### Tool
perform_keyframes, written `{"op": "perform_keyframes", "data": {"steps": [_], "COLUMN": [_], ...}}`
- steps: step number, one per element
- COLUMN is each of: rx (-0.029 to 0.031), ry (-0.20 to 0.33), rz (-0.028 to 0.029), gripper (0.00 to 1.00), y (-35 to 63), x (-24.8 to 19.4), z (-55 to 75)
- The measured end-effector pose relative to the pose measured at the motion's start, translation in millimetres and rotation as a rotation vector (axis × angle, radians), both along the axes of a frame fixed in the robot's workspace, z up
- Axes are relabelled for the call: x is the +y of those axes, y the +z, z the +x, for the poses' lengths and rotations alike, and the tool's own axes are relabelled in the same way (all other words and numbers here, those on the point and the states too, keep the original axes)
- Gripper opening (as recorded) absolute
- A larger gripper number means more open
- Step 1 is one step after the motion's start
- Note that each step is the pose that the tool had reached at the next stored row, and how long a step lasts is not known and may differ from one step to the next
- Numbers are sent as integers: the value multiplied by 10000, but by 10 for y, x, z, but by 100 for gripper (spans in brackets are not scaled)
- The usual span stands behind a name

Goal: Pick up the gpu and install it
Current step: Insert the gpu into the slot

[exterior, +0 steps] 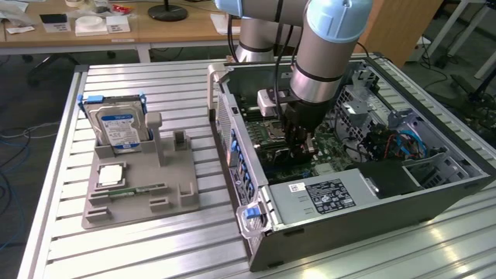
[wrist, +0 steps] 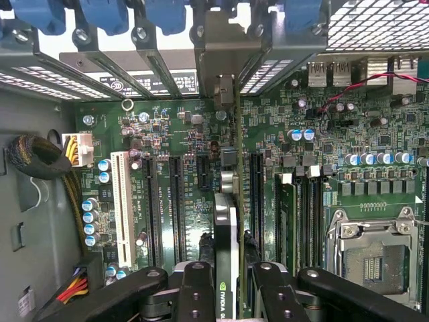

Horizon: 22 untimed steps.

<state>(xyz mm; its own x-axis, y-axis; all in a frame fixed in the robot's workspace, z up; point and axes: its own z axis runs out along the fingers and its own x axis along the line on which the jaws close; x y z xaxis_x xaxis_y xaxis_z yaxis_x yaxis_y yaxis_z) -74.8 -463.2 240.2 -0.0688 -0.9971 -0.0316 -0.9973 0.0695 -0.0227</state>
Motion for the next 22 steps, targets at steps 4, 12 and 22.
{"op": "perform_keyframes", "data": {"steps": [4, 12, 22], "rx": [-3, 1, 0], "ry": [-5, -3, -5], "rz": [13, -2, 0], "gripper": [27, 40, 40], "y": [-5, 32, 41], "x": [1, 0, 5], "z": [-2, 0, 0]}}
